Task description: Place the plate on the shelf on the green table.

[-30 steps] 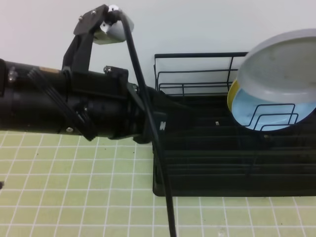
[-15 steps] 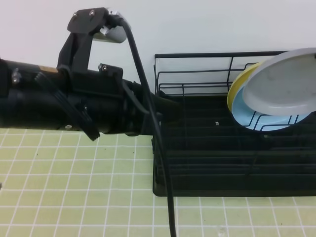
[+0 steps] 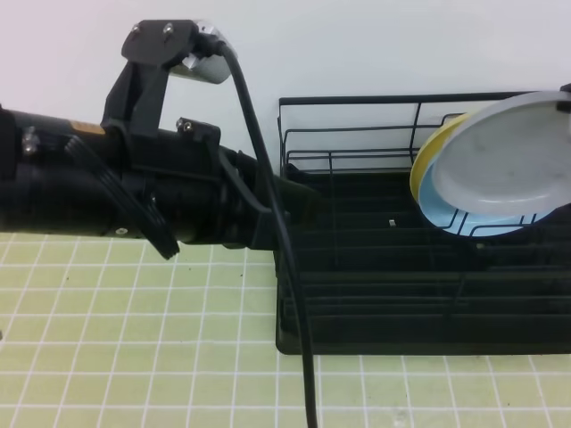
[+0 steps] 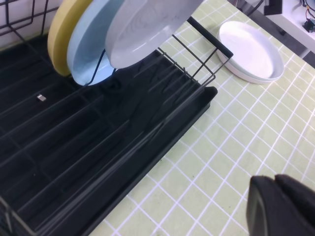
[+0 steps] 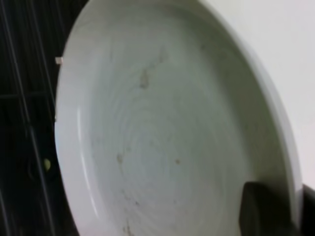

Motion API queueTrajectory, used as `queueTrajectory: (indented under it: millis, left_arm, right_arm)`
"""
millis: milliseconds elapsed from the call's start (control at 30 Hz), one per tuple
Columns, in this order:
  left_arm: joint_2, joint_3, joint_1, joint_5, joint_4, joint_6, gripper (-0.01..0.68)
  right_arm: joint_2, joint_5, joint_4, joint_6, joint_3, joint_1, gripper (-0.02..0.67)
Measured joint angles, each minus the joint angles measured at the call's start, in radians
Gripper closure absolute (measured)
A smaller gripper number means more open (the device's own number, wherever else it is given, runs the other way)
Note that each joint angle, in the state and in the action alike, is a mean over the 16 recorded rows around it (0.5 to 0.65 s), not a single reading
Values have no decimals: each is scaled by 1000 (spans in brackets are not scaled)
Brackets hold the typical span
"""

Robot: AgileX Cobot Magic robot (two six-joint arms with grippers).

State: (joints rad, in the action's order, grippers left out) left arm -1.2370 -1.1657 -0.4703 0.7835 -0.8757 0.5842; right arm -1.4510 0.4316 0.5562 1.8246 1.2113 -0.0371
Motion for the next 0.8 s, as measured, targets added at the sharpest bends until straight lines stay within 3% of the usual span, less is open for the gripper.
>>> queueTrajectory:
  millis: [800]
  left_arm:
    - [0,0,0,-4,1,-1,675]
  right_arm:
    - [-131,-13,59,24,3,-12,579]
